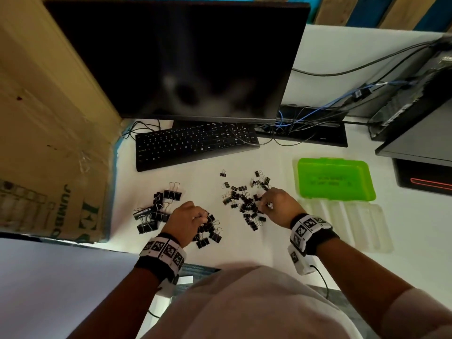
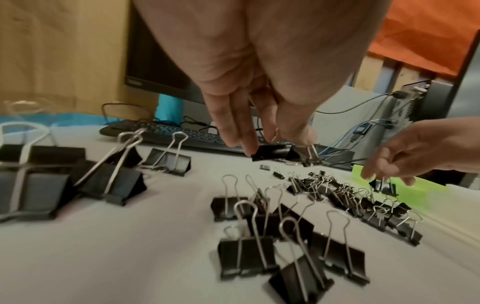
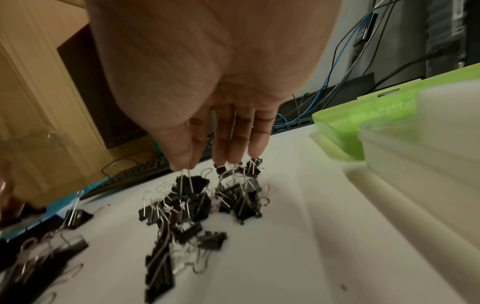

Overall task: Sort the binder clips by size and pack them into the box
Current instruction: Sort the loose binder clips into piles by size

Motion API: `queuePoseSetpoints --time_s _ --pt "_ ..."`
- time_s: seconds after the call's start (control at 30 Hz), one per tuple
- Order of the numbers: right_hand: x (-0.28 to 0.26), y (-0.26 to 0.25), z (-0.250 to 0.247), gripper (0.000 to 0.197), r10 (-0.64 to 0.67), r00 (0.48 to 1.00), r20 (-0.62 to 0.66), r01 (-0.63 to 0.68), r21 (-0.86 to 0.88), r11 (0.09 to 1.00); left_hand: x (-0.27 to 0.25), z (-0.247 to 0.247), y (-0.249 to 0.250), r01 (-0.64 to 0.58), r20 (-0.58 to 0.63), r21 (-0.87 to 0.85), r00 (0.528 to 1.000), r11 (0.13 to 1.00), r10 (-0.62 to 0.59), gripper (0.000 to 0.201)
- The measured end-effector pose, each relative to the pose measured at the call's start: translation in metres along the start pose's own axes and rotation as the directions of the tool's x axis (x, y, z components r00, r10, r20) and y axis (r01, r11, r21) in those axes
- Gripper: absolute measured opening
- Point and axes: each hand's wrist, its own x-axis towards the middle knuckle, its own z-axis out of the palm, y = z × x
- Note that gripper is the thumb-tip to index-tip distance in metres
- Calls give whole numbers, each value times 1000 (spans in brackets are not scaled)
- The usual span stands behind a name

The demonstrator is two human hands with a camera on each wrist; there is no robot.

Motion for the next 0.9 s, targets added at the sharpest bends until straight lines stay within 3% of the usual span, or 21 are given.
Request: queuePoseSetpoints --time_s 0.1,0.2,0.27,0.37,0.43,0.47,0.53,0.6,0.77,0.9 --pt "4 0 -4 20 126 992 22 -127 264 956 -9 1 -9 56 -30 -24 998 998 -56 8" --pt "8 -2 -3 12 232 966 112 -249 632 734 -14 3 -15 73 -126 -60 989 996 -80 5" --pt "9 -7 -3 10 240 958 155 -275 732 623 -15 3 -15 94 -159 -81 982 992 -105 6" --pt "8 -16 -3 7 216 964 153 -255 756 603 -14 2 -14 96 -181 -82 977 992 -109 6" --pt "10 -20 1 5 187 968 165 -247 739 627 -13 4 -17 124 -180 -72 974 990 -135 8" --pt "12 -20 4 6 161 975 154 -222 697 682 -12 6 -18 141 -173 -63 973 988 -150 11" --pt "17 -17 10 10 113 990 80 -137 455 880 -12 12 -21 160 -143 -32 976 987 -162 14" --pt "19 -17 12 15 78 997 30 -82 195 977 -12 16 -23 151 -117 -20 981 988 -152 11" --pt "22 -13 9 23 61 990 127 -68 56 996 -10 22 -25 163 -100 -114 980 980 -174 22" --pt "38 -7 -2 14 42 999 -11 -42 -7 999 -11 25 -28 207 -65 -151 974 967 -219 28"
